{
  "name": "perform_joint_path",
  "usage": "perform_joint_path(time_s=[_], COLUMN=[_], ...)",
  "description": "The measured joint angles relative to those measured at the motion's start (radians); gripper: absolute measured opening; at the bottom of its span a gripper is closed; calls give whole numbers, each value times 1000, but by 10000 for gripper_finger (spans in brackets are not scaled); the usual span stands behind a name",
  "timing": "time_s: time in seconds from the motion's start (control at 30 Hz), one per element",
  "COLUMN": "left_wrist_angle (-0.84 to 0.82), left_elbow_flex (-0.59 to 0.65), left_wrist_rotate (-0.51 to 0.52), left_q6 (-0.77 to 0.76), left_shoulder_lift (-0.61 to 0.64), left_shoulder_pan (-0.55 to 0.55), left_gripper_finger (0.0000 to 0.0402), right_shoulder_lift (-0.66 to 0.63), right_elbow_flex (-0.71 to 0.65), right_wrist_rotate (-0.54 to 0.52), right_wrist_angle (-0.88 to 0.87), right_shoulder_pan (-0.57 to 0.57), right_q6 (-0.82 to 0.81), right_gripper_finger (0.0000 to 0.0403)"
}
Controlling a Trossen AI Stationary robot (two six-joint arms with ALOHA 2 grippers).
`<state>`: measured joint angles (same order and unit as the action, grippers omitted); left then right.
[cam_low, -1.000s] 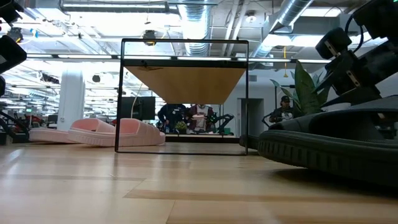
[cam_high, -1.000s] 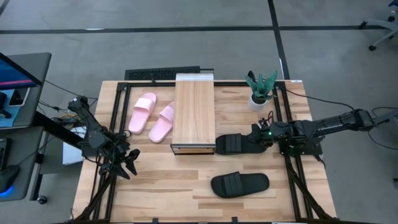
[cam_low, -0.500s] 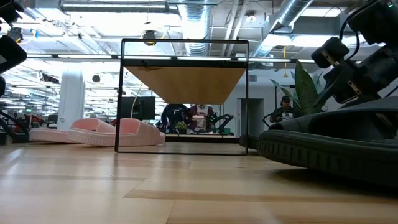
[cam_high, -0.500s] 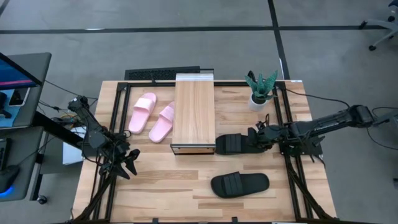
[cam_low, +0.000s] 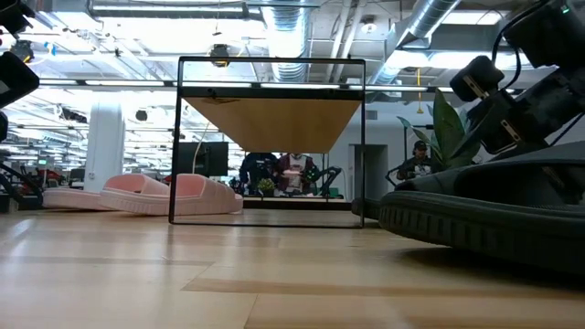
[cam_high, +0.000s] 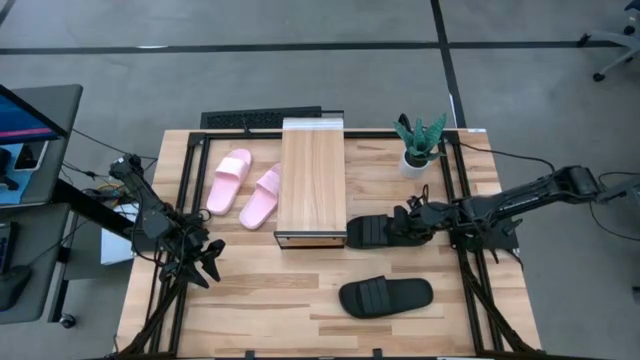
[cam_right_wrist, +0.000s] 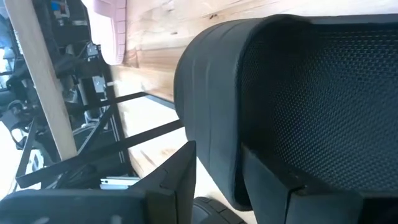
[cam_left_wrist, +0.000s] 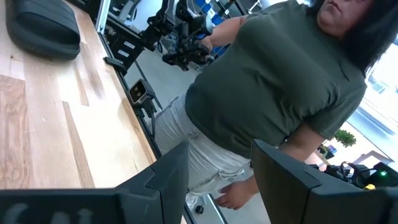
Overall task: Pick and place slides into the shelf
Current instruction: Put the top black slide on the shelf
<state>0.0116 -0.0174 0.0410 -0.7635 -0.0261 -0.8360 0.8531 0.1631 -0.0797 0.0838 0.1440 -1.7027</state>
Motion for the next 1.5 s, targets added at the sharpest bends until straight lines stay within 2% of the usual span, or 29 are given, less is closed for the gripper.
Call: perform_joint_path(time_s=[0.43, 0.57, 0.77, 0.9, 1.27, 1.5], left_wrist_angle=[0, 0, 0, 0, 0, 0], left_elbow_flex=[0, 0, 0, 0, 0, 0], left_wrist_rotate=[0, 0, 0, 0, 0, 0], left_q6=[0, 0, 0, 0, 0, 0], left_shoulder_lift=[0, 0, 0, 0, 0, 0], left_shoulder_pan=[0, 0, 0, 0, 0, 0], left_gripper_finger=[162, 162, 162, 162, 162, 162], right_shoulder_lift=[111, 117, 116, 116, 112, 67], right_elbow_flex=[0, 0, 0, 0, 0, 0], right_wrist_rotate=[0, 0, -1, -8, -30, -30], right_wrist_angle=[94, 109, 116, 115, 138, 136], right_shoulder_pan=[0, 0, 0, 0, -2, -2], right_q6=[0, 2, 8, 9, 35, 51], right_gripper_finger=[110, 80, 11, 18, 5, 3])
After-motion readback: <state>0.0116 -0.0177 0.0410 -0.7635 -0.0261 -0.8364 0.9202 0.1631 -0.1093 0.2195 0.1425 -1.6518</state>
